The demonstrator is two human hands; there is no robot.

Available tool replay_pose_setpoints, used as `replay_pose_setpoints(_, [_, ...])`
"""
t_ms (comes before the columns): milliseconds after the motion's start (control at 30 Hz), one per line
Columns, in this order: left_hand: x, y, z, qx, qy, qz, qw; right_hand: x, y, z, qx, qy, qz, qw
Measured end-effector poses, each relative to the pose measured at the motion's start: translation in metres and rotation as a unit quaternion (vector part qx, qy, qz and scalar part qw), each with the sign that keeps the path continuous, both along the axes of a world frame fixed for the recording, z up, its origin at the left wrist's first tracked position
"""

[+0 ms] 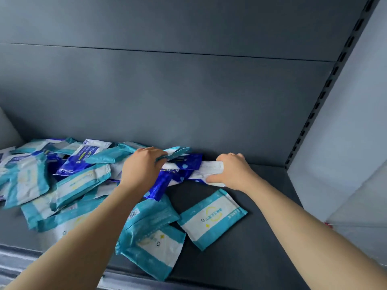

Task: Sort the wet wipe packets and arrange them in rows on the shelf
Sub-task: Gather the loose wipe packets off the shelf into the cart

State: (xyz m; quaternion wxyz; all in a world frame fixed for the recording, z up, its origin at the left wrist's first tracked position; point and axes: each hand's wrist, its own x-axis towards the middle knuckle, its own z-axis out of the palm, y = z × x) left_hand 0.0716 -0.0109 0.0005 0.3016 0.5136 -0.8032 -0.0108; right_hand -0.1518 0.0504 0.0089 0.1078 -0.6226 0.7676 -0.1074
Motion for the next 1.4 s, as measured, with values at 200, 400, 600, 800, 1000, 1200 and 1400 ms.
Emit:
replay_pose_setpoints(200, [0.012,0.025,0.004,-0.01,0.053,-0.11,0.992,0.017,0.046,0.017,0.042,-0.068,-0.072,0.994])
replay_pose_setpoints(400, [0.026,0.038,-0.017,0.083,0.03,-0.241,0.966,0.03,0.083,0.006,0.066,-0.146,-0.099,0.982])
replay_pose_setpoints(600, [0.026,0.04,-0.023,0.07,0.043,-0.225,0.971,0.033,0.086,-0.001,0.077,-0.197,-0.17,0.963])
replay_pose_setpoints(800, [0.013,0.038,-0.021,0.083,0.057,-0.237,0.966,0.017,0.079,-0.001,-0.053,-0.285,-0.267,0.919])
replay_pose_setpoints(1000, [0.004,0.024,-0.015,0.204,0.048,-0.27,0.94,0.017,0.058,-0.002,-0.088,-0.323,-0.234,0.913])
replay_pose_setpoints(1200, [-0.006,-0.025,-0.011,0.256,-0.047,-0.13,0.957,0.003,0.044,-0.007,-0.109,-0.352,-0.207,0.906])
replay_pose_setpoints(1400, [-0.026,-0.04,-0.001,0.294,-0.199,-0.09,0.93,-0.009,0.038,-0.007,-0.066,-0.354,-0.209,0.909])
